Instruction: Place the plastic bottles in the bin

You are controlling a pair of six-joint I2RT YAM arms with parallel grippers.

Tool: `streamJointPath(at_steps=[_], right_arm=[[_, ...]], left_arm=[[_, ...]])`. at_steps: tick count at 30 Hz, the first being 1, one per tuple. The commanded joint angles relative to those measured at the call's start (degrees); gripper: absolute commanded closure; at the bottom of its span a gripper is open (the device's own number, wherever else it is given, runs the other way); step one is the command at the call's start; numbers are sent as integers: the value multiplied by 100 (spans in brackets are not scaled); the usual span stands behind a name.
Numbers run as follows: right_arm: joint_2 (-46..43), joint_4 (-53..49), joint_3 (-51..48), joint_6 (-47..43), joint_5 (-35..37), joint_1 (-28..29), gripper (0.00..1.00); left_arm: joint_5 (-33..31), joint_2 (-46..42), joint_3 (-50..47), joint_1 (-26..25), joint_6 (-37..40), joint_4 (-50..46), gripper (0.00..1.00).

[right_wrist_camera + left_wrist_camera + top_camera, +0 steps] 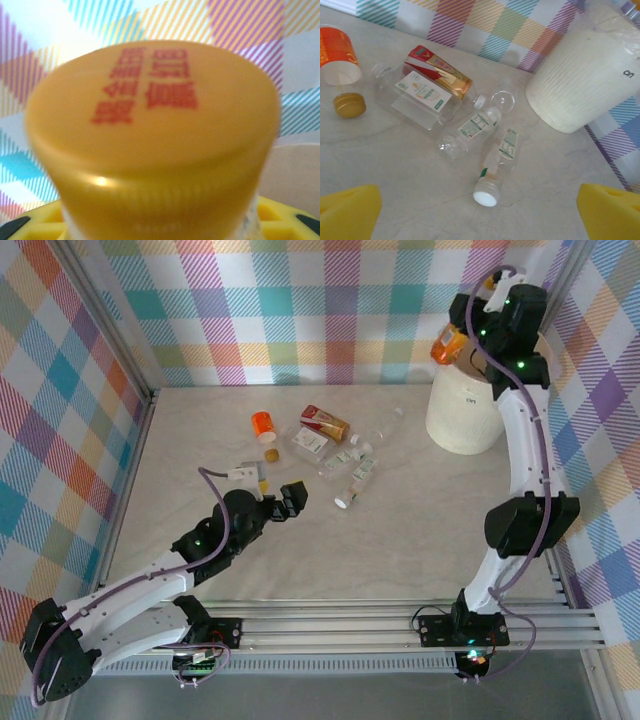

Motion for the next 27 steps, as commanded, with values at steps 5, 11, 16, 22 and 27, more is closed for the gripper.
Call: streamJointPath(at_steps=[5, 11, 16, 22, 27], right_arm=[[529, 266, 642, 437, 852, -270, 66], [707, 230, 269, 306, 1141, -268, 65], [953, -384, 332, 23, 1086, -268, 60], [1522, -1347, 1020, -327, 617, -268, 43], [1940, -1969, 1821, -398, 113, -268, 22]], left_arm=[[-185, 22, -103, 7, -148, 26, 0], [-167, 175, -120, 8, -220, 95, 0], [-109, 239, -115, 8, -262, 38, 0], [-207, 230, -148, 20, -308, -16, 0], [-213, 259, -137, 19, -331, -26, 0]])
